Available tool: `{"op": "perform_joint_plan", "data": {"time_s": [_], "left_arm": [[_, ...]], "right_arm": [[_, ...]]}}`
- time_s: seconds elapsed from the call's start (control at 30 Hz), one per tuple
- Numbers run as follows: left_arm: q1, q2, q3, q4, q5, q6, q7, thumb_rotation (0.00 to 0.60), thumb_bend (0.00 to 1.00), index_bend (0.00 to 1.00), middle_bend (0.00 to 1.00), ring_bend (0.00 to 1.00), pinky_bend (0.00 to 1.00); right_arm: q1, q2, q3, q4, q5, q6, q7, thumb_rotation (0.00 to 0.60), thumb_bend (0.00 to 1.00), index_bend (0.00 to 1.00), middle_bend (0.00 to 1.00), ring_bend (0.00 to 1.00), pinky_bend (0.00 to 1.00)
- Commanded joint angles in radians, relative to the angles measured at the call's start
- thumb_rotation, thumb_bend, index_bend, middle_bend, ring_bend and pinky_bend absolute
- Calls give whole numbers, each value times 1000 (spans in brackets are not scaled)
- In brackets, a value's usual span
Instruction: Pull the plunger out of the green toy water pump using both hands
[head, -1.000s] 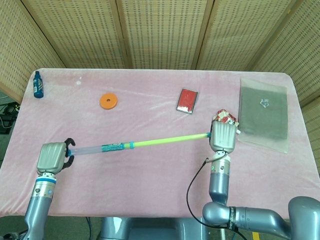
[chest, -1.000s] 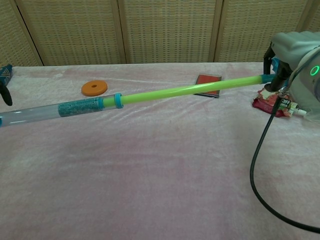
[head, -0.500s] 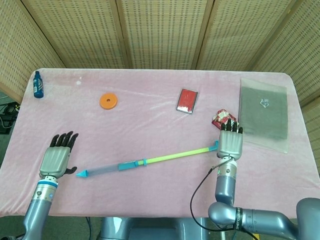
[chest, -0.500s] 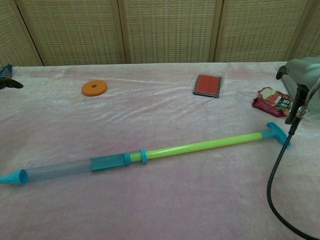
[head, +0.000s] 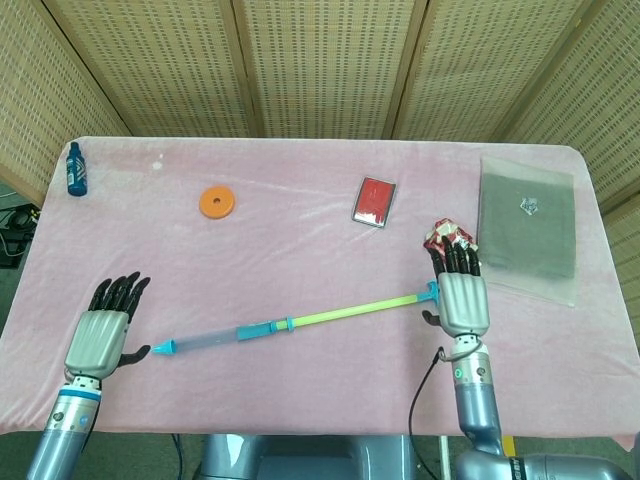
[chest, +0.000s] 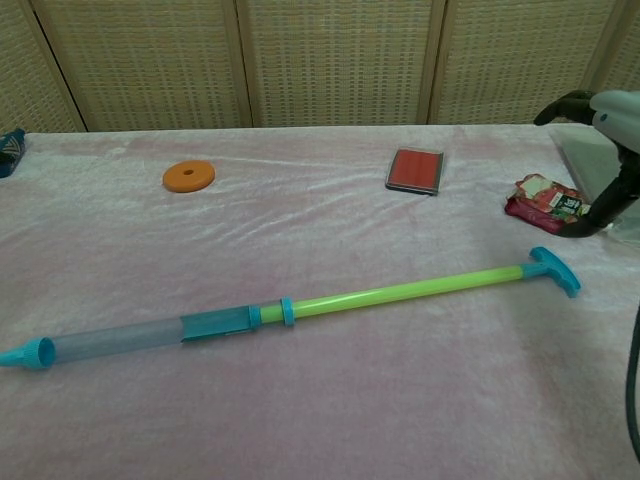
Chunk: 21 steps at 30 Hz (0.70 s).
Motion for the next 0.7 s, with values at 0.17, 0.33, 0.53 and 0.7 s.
{"op": "perform_joint_plan", "data": {"time_s": [0.17,0.33,0.53,0.7], "left_arm": [[99,-20,84,138,187,97,-126,600,168,0,0,0,0],[126,-16,100,178,231,115,-152,600,168,0,0,0,0],[150,-4,97,199,271,133,-162,600,169,0,0,0,0],[164,3,82,204,278,136,-167,600,168,0,0,0,0]], "right_arm": [[-183,133,-241,179,-448,3,458,600,172,118,0,0,30],[-237,161,-286,253,-510,21,555,600,170,72,0,0,14],[-286,177,-321,317,-601,45,604,600,170,4,0,0,4],[-305,176,-316,333,-650,54,613,600,170,4,0,0,4]]}}
